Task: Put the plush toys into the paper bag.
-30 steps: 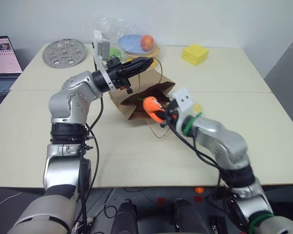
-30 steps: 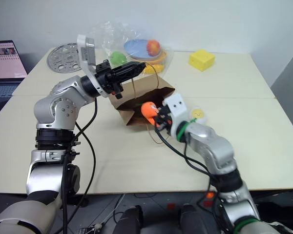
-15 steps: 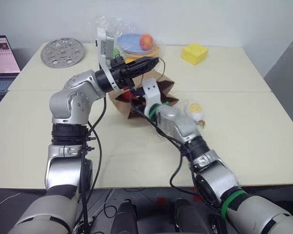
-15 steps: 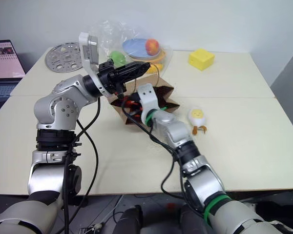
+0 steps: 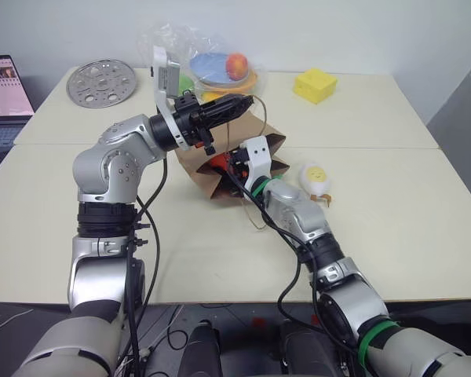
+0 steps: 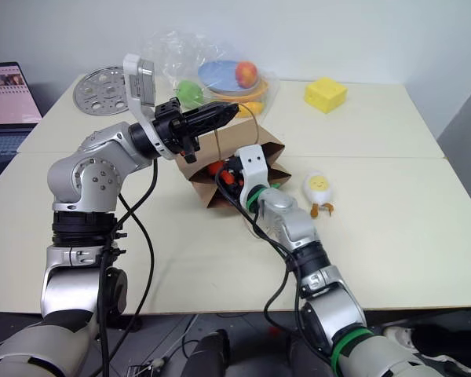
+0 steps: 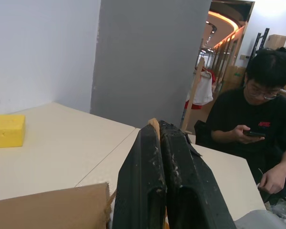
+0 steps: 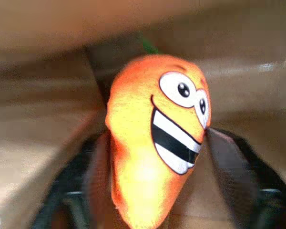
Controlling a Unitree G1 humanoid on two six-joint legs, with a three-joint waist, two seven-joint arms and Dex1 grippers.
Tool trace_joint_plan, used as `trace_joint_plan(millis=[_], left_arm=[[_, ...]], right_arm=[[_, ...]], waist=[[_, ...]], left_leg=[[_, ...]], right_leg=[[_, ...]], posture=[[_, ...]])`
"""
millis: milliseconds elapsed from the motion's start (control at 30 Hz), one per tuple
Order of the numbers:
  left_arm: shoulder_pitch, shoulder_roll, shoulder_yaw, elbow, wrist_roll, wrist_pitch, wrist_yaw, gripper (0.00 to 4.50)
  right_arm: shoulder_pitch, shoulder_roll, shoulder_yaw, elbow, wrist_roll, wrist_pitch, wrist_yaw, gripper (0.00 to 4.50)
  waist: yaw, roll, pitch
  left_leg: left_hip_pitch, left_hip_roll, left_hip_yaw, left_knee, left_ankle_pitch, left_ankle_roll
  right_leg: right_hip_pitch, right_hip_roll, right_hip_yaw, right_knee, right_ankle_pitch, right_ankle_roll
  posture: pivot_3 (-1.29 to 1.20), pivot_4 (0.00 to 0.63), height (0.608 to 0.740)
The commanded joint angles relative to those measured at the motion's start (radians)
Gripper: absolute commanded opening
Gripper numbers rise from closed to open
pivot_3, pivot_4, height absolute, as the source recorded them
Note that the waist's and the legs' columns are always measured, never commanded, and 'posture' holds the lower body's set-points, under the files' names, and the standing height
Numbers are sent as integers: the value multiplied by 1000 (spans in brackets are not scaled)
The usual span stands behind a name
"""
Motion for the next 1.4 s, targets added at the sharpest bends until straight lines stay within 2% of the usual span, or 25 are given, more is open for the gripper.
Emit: trace_joint_plan(millis=[33,100,167,233,400,567,800,1033,1167,1400], left_arm=[[-24,11,11,-8,-7,-20,-11,0],[-26,12,11,3,-1,-30,-11,0],[-41,-6,76,34,6,-60,105,0],[-18,-9,119,-8,-60,-14,124,0],[57,48,36,-84,-23,-2,40,0],[21,49,32,-42,-27,-15,24,0],[-3,44,14,-8,-17,-22,-5,0],[-12,43,10,-3,-15,-23,-12,0],[-6,43,12,-11,-17,-20,-10,0],[6,40,15,-26,-21,-19,-1,0]], right_arm=[[93,-86,10,-325,33,122,41,4460],[168,-151,4,-492,60,203,55,4460],[239,-204,-14,-648,109,287,62,4460],[283,-239,-39,-740,142,345,55,4460],[367,-325,-123,-869,128,419,-7,4460],[424,-395,-135,-739,-32,323,-118,4460],[379,-314,-133,-537,-67,258,-176,4460],[375,-285,-117,-451,-113,182,-198,4460],[389,-285,-135,-458,-113,167,-194,3584],[426,-318,-170,-509,-105,148,-163,987]], waist=[[5,0,0],[7,0,0],[6,0,0],[-2,0,0],[-9,0,0],[0,0,0],[-3,0,0],[-2,0,0],[-2,0,0],[-1,0,0]], left_leg=[[0,0,0,0,0,0],[-1,0,0,0,0,0],[-1,0,0,1,0,0],[-1,0,0,1,0,0],[0,0,1,1,0,0],[-1,0,1,4,0,0],[-1,0,3,6,0,0],[-1,0,2,4,0,0],[-1,0,2,4,0,0],[-1,0,2,5,0,0]], right_leg=[[0,0,0,0,0,0],[0,0,0,-1,0,0],[0,0,0,-1,0,0],[0,0,0,0,0,0],[0,0,1,0,0,0],[0,0,2,-1,-1,1],[0,0,3,0,0,1],[0,0,3,-1,0,0],[0,0,3,-1,0,1],[0,0,3,0,0,1]], posture=[[0,150,740],[0,150,740],[0,150,740],[0,150,740],[0,150,740],[0,150,740],[0,150,740],[0,150,740],[0,150,740],[0,150,740]])
